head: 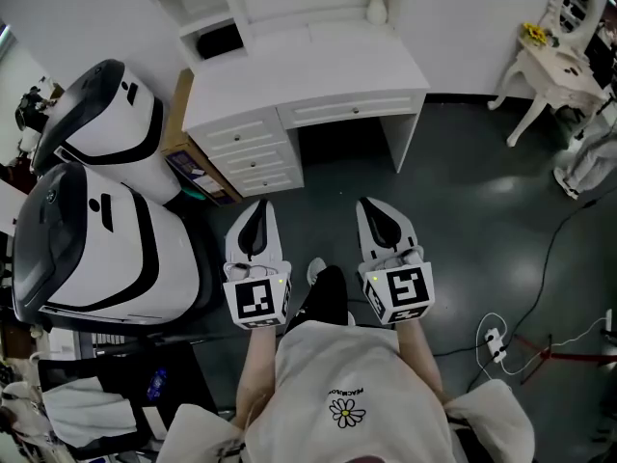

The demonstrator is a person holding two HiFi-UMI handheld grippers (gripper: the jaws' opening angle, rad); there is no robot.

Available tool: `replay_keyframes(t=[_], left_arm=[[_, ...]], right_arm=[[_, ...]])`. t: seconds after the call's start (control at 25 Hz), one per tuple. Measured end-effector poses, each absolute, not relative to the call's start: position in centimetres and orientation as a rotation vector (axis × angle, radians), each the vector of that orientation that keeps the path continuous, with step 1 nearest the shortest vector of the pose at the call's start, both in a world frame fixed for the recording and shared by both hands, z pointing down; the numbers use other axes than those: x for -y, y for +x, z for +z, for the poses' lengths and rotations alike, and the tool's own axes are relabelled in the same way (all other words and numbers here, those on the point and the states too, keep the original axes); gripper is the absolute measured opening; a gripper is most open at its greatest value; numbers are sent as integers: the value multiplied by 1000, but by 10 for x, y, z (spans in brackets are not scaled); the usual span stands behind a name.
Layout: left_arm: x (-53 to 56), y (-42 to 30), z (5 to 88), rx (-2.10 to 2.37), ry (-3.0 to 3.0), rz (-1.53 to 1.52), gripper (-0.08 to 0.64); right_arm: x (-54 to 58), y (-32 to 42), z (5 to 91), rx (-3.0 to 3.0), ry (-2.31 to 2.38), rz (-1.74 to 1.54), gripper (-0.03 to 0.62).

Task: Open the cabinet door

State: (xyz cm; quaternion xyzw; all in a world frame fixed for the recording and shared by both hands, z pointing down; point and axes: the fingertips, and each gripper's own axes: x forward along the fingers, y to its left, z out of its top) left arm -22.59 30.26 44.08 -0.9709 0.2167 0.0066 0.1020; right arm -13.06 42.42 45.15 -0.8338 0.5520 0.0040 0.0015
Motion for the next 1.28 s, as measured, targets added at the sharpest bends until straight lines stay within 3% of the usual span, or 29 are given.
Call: replay_keyframes(t=[0.64, 1.28], left_arm=[[-251, -156, 443, -634, -2866, 107, 8], [-103, -26, 402, -589, -2903, 219, 8]], right_arm=[[-380, -80, 448, -1815, -2654, 95, 0], [-232, 52, 438, -1723, -2639, 59, 0]])
